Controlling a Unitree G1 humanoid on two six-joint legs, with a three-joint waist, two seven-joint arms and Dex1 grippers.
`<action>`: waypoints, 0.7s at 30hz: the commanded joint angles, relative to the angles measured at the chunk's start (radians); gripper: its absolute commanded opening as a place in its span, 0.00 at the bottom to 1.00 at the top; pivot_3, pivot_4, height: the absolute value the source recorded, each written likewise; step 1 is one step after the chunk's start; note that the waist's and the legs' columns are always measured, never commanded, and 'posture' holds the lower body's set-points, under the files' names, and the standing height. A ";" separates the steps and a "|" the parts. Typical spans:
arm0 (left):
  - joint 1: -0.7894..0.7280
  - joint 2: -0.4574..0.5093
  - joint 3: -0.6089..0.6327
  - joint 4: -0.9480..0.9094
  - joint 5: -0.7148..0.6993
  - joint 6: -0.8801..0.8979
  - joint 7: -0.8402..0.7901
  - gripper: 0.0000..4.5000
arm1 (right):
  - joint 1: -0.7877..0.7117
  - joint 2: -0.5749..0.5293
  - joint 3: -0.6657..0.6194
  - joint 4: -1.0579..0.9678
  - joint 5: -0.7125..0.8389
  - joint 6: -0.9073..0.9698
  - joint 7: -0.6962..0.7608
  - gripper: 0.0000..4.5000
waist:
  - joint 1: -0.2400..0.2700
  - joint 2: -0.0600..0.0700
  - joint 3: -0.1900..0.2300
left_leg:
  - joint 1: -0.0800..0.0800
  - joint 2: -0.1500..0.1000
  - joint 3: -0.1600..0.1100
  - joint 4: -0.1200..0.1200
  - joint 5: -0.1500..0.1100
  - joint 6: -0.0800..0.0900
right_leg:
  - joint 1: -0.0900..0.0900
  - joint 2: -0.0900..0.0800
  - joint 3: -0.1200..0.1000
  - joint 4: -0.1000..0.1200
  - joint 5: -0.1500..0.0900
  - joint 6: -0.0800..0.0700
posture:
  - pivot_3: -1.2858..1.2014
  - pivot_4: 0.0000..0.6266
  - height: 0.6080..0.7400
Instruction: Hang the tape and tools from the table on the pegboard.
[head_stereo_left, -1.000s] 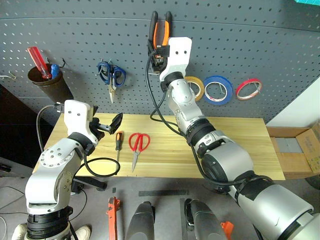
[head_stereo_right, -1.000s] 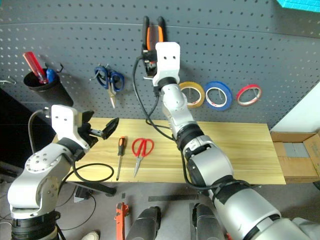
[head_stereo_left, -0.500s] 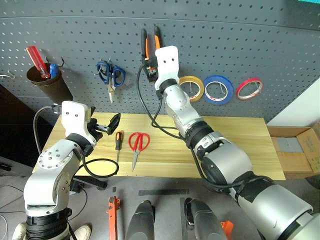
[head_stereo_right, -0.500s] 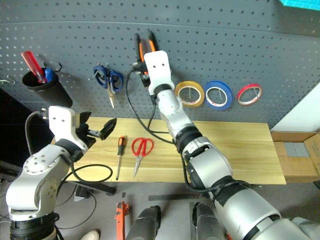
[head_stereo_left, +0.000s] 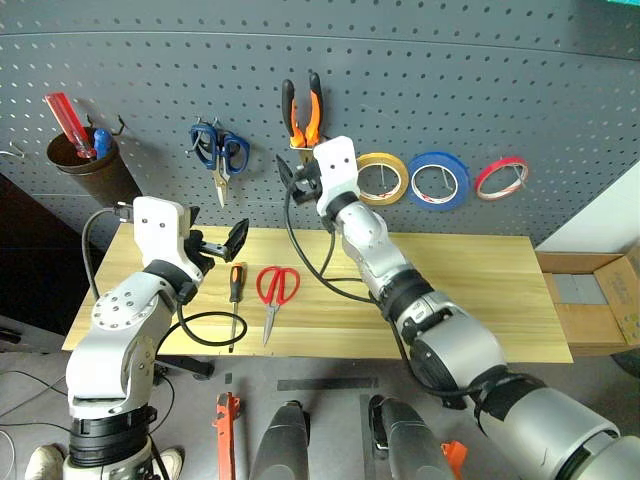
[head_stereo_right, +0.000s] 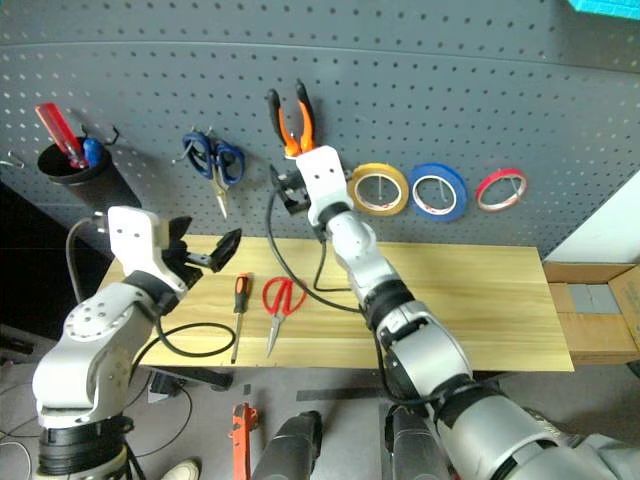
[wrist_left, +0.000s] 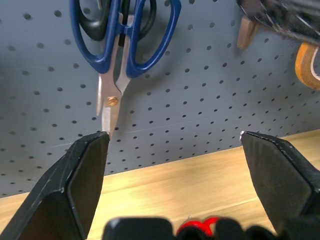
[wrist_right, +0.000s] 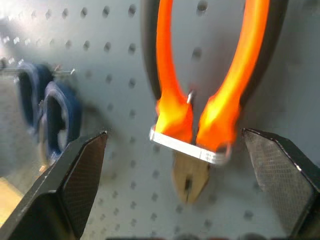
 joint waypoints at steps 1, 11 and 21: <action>-0.006 -0.019 -0.022 0.001 0.016 -0.057 -0.006 1.00 | 0.142 0.020 0.040 -0.237 0.002 0.068 0.096 0.99 | -0.003 0.000 0.000 | 0.000 0.000 0.000 0.000 0.000 0.000 | 0.000 -0.001 0.000 0.000 0.000 0.000 | 0.55 0.33 1.00; 0.178 -0.163 -0.172 0.043 0.185 -0.112 0.133 1.00 | 0.611 -0.329 0.209 -0.969 0.095 0.422 0.561 0.99 | -0.027 -0.003 -0.007 | -0.001 -0.003 0.002 0.003 -0.001 -0.003 | 0.000 -0.007 0.000 0.000 -0.001 0.004 | 0.51 0.27 1.00; 0.242 -0.261 -0.261 0.200 0.314 -0.113 0.236 1.00 | 0.703 -0.483 0.276 -0.990 0.099 0.364 0.831 0.99 | -0.073 -0.005 -0.023 | 0.004 -0.003 0.004 0.009 0.000 -0.001 | 0.007 -0.004 0.001 0.001 -0.001 0.012 | 0.49 0.28 1.00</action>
